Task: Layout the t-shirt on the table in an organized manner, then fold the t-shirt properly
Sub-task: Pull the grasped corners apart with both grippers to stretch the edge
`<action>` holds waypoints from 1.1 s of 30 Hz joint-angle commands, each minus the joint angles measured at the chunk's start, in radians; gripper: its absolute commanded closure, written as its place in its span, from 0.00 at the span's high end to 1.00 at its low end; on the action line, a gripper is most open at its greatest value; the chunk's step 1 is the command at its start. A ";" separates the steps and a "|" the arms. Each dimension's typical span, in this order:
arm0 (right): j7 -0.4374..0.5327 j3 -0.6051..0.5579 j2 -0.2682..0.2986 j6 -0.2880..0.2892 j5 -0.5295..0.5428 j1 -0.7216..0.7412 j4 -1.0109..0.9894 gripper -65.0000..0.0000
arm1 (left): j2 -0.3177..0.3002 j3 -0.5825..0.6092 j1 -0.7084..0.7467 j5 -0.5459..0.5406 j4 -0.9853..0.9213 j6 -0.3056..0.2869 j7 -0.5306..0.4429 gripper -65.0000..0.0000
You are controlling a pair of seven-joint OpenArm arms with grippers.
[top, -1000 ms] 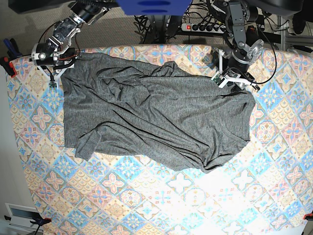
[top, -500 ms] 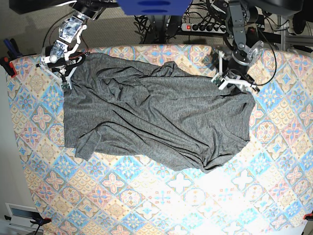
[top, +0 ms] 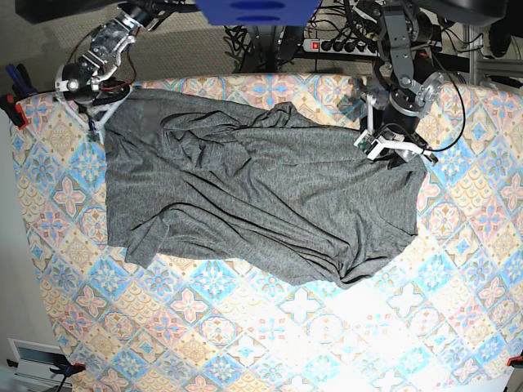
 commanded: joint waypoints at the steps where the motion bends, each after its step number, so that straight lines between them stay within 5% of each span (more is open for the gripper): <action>1: -0.015 0.009 0.011 -0.004 -0.049 -0.006 0.040 0.00 | -0.003 -0.004 -0.006 -0.004 0.016 0.012 -0.010 0.40; 9: -0.015 0.006 0.009 -0.004 -0.162 0.054 0.088 0.00 | 0.097 -0.153 -0.033 -0.006 0.019 0.012 -0.022 0.40; 15: -0.015 0.003 0.009 -0.004 -0.164 0.068 0.086 0.00 | 0.117 -0.186 0.030 0.005 0.014 0.012 -0.137 0.42; 24: -0.015 -0.088 0.008 -0.004 -0.167 0.068 0.086 0.00 | 0.117 -0.054 0.065 0.243 -0.017 0.012 -0.165 0.81; 33: -0.015 -0.088 0.008 -0.004 -0.167 0.068 0.086 0.00 | 0.045 0.041 -0.009 0.323 -0.178 0.012 -0.168 0.71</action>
